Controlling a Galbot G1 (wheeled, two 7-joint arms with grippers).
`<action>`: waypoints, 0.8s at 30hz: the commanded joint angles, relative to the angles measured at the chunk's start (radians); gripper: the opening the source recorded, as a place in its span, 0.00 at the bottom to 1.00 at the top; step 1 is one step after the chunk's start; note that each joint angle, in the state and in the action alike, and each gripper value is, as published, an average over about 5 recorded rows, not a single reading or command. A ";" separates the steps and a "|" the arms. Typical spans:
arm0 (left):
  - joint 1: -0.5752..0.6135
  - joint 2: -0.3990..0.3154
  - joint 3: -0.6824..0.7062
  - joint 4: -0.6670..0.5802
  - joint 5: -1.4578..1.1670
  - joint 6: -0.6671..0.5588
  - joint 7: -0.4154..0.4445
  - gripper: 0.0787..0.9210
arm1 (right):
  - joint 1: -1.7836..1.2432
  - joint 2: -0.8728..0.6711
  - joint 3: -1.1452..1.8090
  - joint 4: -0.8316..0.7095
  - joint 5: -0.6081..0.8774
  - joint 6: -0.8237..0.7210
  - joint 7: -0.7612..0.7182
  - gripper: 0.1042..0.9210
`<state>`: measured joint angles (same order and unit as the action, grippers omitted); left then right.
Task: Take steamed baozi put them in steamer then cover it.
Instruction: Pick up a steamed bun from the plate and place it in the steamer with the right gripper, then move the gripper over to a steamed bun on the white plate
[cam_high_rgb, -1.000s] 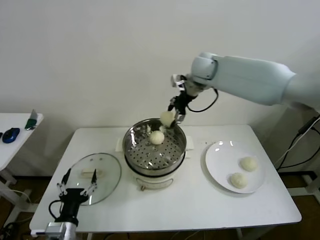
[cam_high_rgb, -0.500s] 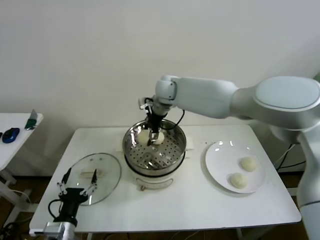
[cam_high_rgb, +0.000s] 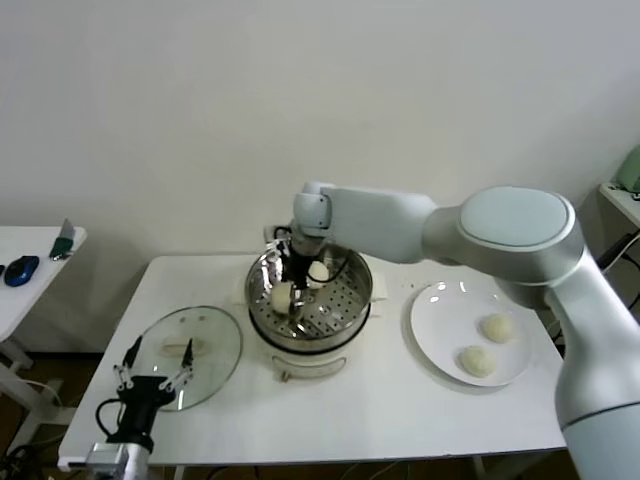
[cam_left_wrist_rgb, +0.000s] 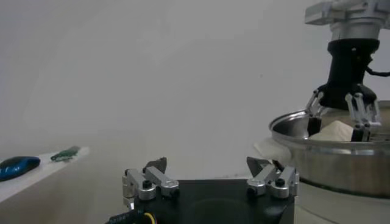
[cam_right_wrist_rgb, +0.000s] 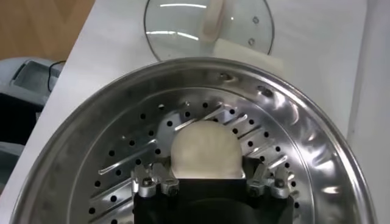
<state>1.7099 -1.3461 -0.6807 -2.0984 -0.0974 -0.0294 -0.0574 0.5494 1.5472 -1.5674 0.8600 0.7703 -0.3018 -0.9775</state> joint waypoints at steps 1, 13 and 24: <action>0.002 0.001 0.000 0.005 -0.001 0.001 -0.001 0.88 | -0.022 0.014 0.009 -0.022 -0.029 0.001 0.001 0.86; 0.005 0.002 -0.005 -0.004 0.000 0.005 -0.002 0.88 | 0.192 -0.172 0.024 0.173 0.009 0.022 -0.044 0.88; 0.000 -0.021 -0.005 -0.015 0.014 0.018 -0.003 0.88 | 0.322 -0.615 -0.030 0.524 -0.085 0.030 -0.059 0.88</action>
<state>1.7128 -1.3564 -0.6848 -2.1074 -0.0894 -0.0199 -0.0611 0.7656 1.2629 -1.5739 1.1247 0.7725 -0.2785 -1.0243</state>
